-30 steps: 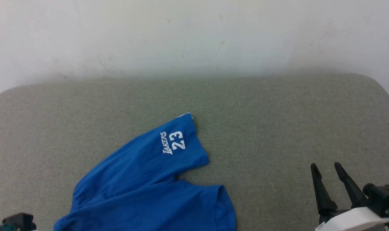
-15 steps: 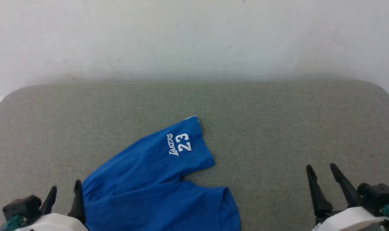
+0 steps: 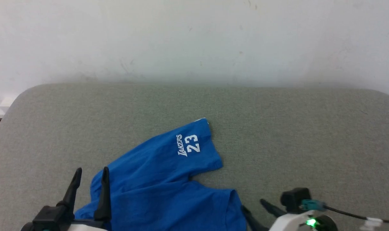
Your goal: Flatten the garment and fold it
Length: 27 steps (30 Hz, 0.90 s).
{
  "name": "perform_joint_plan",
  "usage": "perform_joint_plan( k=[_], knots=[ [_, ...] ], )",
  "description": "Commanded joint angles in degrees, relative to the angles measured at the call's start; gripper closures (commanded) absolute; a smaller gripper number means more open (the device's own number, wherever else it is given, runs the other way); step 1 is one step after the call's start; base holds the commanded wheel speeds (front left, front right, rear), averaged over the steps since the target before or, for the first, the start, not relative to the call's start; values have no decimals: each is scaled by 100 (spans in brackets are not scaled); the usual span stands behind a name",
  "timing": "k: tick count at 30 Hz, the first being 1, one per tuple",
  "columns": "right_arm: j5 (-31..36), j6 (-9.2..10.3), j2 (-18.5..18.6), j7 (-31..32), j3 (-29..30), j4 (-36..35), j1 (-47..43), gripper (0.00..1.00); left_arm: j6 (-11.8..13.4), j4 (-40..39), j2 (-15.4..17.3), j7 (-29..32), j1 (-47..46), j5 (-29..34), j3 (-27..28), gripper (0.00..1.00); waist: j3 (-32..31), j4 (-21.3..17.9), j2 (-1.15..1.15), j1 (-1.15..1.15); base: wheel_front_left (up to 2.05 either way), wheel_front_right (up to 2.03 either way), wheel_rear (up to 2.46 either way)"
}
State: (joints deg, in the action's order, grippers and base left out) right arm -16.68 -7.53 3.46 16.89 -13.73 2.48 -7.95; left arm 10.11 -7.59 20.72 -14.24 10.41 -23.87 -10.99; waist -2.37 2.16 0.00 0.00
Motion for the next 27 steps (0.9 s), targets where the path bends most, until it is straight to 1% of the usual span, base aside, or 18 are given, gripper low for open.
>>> perform_joint_plan(
  k=[1,6,12,13,14,15,21,25,27],
  knots=[
    [-76,4,33,59,-119,81,204,0,-35,35,-48,-45,-92,60,-23,0,23,89,0,0,0,0,0],
    [-399,4,68,186,-607,846,880,0,-67,171,-210,-58,-264,149,-170,0,136,316,0,0,0,0,0],
    [-617,4,58,196,-878,1952,1600,0,-131,383,-351,-64,-446,181,-315,0,249,569,0,0,0,0,0],
    [-686,4,54,222,-932,2085,1683,24,-139,418,-366,-65,-468,185,-323,0,263,600,0,0,0,0,0],
    [-741,4,56,252,-997,2193,1764,70,-146,446,-382,-66,-488,186,-328,0,281,629,0,0,0,0,0],
    [-789,4,70,238,-1055,2257,1846,100,-154,473,-397,-67,-509,189,-332,0,292,660,0,0,0,0,0],
    [-983,4,229,-90,-1129,2141,2394,100,-190,541,-467,-72,-601,237,-308,0,427,742,0,0,0,0,0],
    [-960,4,436,-14,-1007,2101,2994,100,-238,530,-545,-74,-732,307,-294,0,655,780,0,0,0,0,0],
    [-994,4,503,56,-881,2201,3326,100,-275,532,-605,-74,-823,355,-295,0,802,811,0,0,0,0,0]
  ],
)
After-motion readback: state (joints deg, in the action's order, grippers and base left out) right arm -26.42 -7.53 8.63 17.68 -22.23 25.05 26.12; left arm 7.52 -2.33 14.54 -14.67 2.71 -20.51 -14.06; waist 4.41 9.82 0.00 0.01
